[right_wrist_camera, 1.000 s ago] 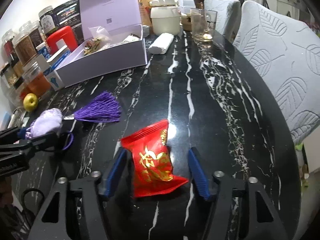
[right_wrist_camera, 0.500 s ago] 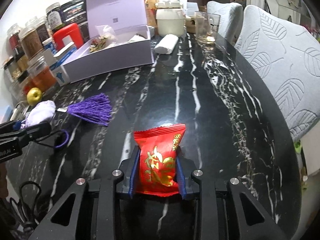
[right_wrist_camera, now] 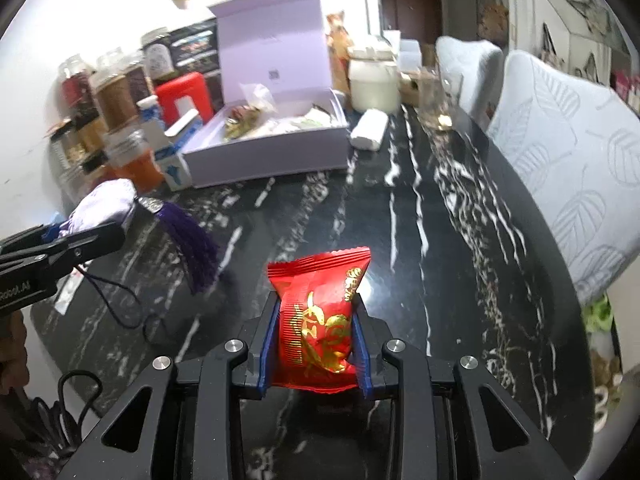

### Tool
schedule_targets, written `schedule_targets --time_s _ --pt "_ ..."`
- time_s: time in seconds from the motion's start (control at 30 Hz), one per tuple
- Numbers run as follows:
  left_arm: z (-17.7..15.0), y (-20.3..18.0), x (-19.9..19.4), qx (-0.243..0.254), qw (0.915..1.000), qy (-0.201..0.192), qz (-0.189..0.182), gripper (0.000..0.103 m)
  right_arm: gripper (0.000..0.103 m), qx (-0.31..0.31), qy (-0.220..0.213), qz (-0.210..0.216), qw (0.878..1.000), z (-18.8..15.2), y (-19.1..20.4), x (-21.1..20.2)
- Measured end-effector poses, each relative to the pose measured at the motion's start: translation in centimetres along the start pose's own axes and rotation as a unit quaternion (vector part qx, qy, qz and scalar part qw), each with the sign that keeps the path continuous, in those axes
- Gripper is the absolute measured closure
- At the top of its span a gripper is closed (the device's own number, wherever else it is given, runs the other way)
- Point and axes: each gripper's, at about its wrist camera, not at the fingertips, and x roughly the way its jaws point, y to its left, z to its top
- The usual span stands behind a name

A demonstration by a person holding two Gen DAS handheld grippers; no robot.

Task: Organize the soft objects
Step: 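Lift the lilac pouch with the left gripper while the right gripper lifts the red packet, then carry the pouch into the box with the left gripper while the right gripper carries the red packet in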

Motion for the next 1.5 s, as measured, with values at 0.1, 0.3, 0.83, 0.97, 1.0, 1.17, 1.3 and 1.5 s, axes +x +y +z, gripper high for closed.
schedule_targets --time_s 0.1,0.3,0.83,0.97,1.0,1.17,1.3,1.5 --pt "1.0 -0.2 -1.3 0.006 0.9997 -0.025 0.001 0.046 0.072 -0.013 -0.012 0.004 1.0 0.6 0.6 -1.0" --pt "3.2 -0.3 -3.1 0.01 0.9978 -0.065 0.003 0.046 0.072 -0.034 -0.049 0.017 0.998 2.7 1.2 -3.2" --pt "9.0 -0.6 -3.7 0.016 0.9918 -0.127 -0.009 0.046 0.072 -0.09 -0.119 0.035 0.988 9.8 2.2 -5.6" --pt "10.7 -0.7 -2.9 0.02 0.9901 -0.138 -0.017 0.046 0.072 -0.086 -0.122 0.049 0.988 11.8 1.9 -4.9" --pt "11.0 -0.8 -2.8 0.023 0.9898 -0.14 -0.02 0.046 0.072 -0.085 -0.123 0.051 0.987 12.1 1.8 -4.8" --pt "13.1 -1.1 -1.5 0.033 0.9877 -0.15 -0.03 0.046 0.072 -0.081 -0.134 0.051 0.986 14.5 1.2 -3.7" --pt "14.8 -1.0 -0.3 0.036 0.9863 -0.158 -0.029 0.046 0.072 -0.079 -0.141 0.051 0.986 16.6 0.6 -2.5" --pt "17.0 -0.4 2.3 0.032 0.9868 -0.156 -0.03 0.046 0.072 -0.077 -0.148 0.043 0.985 19.5 -0.4 -0.6"
